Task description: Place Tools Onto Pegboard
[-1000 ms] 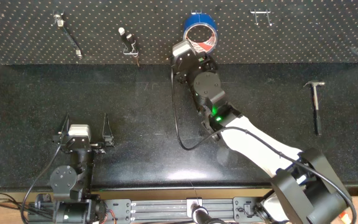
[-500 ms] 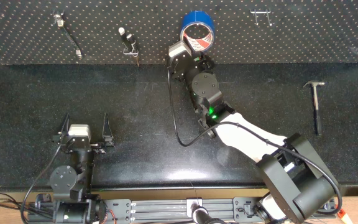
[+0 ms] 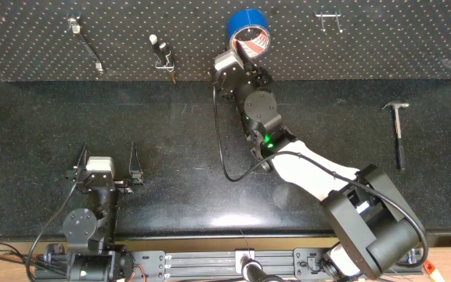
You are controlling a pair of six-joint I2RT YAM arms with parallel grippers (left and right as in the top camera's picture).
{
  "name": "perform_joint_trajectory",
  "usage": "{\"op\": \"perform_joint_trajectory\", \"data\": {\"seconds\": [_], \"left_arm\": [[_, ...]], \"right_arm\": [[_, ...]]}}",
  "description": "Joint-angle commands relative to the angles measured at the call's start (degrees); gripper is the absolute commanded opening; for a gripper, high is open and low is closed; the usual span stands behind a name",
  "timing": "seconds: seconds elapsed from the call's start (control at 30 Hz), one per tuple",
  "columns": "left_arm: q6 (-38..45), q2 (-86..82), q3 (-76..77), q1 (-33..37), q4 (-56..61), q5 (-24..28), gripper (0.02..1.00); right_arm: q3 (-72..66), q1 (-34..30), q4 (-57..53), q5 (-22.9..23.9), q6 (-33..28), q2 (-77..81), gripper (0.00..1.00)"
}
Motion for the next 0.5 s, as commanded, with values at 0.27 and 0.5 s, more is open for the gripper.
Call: {"op": "perform_joint_trajectory", "data": {"seconds": [0.27,0.5], "left_arm": [[0.66,-0.55,-0.09,-0.33,-0.42,0.63,0.996],[0.66,-0.55,-0.09,-0.33,-0.44,0.63,0.996]], "right_arm": [[0.92,0.87,1.97,0.66,0.17,-1.46,0.941],[0.9,1.18,-13.35,0.66,0.17,-12.59,0.945]]}}
